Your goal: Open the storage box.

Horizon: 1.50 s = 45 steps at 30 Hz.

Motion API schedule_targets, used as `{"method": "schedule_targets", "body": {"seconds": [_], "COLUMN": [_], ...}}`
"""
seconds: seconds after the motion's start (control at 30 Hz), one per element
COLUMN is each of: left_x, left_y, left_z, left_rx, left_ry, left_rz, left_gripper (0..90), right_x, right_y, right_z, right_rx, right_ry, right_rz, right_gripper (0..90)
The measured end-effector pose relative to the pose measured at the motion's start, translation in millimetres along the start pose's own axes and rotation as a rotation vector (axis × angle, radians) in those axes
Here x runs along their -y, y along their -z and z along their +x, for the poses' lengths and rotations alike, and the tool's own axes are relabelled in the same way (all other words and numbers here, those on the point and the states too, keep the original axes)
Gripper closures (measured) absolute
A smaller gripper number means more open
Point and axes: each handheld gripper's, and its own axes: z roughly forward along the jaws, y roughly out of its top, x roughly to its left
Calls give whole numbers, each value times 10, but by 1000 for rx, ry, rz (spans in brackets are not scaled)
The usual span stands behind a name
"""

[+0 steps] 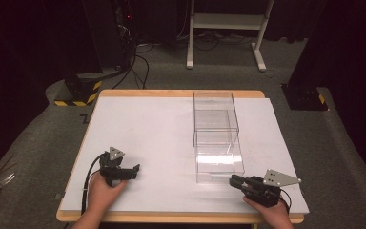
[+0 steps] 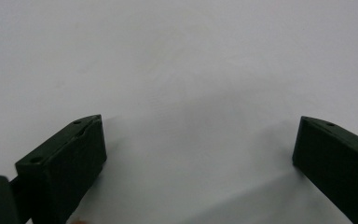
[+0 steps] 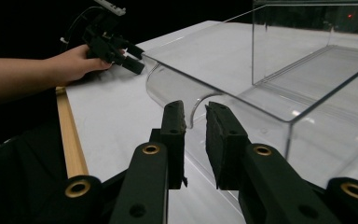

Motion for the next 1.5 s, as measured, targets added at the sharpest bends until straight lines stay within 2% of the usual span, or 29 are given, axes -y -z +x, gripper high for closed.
{"method": "schedule_targets", "body": {"seconds": [0.37, 0.53, 0.7, 0.8, 0.83, 0.9, 0.93, 1.03, 1.2, 1.43, 1.5], "left_x": [0, 0, 0, 0, 0, 0, 0, 0, 0, 0, 0], "left_y": [0, 0, 0, 1, 0, 0, 0, 0, 0, 0, 0], "left_z": [0, -1, 0, 2, 2, 0, 1, 2, 2, 2, 2], "left_rx": [0, 0, 0, -1, -1, 0, -1, -1, -1, -1, -1], "left_ry": [0, 1, 1, -3, -3, 1, -2, -3, -3, -2, -3], "left_rz": [0, 0, 0, 0, 0, 0, 0, 0, 0, 0, 0], "left_gripper": [28, 28, 28, 29, 28, 29, 29, 28, 29, 29, 28], "right_x": [-143, -200, -299, -350, -368, -372, -375, -363, -316, -225, -212], "right_y": [93, 82, 54, 38, 35, 37, 48, 84, 123, 135, 135], "right_z": [16, 20, 2, -37, -79, -96, -144, -209, -281, -335, -341], "right_rx": [14, 22, 58, 119, 163, 179, 218, 275, 377, 489, 503], "right_ry": [29, 38, 45, 51, 44, 40, 31, 16, 1, -15, -17], "right_rz": [-58, -62, -68, -77, -80, -83, -91, -111, -109, -77, -74], "right_gripper": [797, 796, 772, 749, 730, 724, 711, 694, 651, 651, 650]}}
